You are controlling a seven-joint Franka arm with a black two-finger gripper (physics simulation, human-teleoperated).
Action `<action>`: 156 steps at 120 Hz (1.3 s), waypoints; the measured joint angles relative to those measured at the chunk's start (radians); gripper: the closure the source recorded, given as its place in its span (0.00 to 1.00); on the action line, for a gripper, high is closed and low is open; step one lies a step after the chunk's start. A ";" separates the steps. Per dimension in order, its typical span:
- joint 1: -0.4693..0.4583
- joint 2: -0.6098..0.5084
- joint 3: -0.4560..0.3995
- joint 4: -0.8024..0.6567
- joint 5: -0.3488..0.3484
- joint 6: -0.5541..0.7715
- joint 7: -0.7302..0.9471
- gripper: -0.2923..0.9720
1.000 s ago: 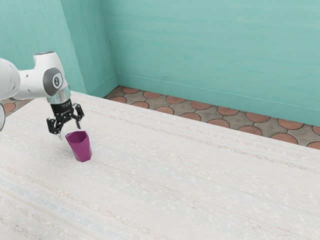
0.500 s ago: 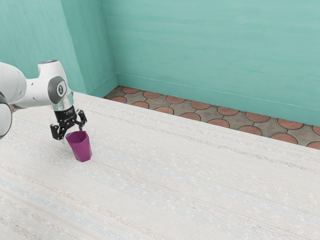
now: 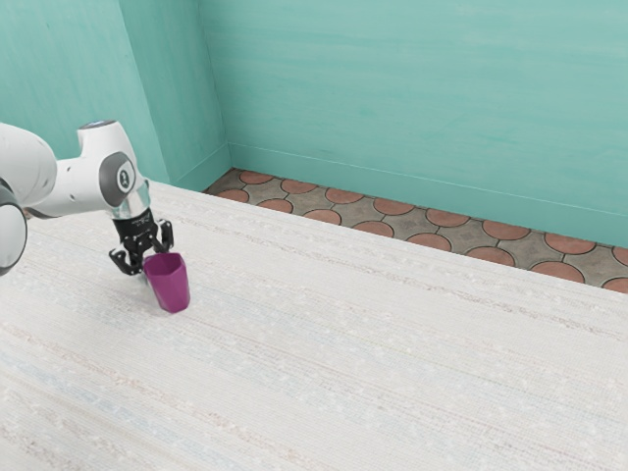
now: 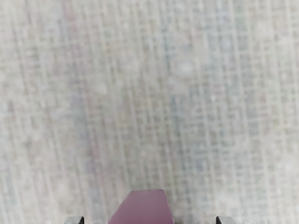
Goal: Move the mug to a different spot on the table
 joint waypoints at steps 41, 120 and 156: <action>-0.004 -0.034 -0.002 -0.004 -0.042 -0.032 -0.006 0.69; 0.004 -0.100 0.012 -0.009 -0.302 -0.398 -0.097 0.85; 0.003 -0.163 0.012 -0.010 -0.323 -0.560 -0.134 0.85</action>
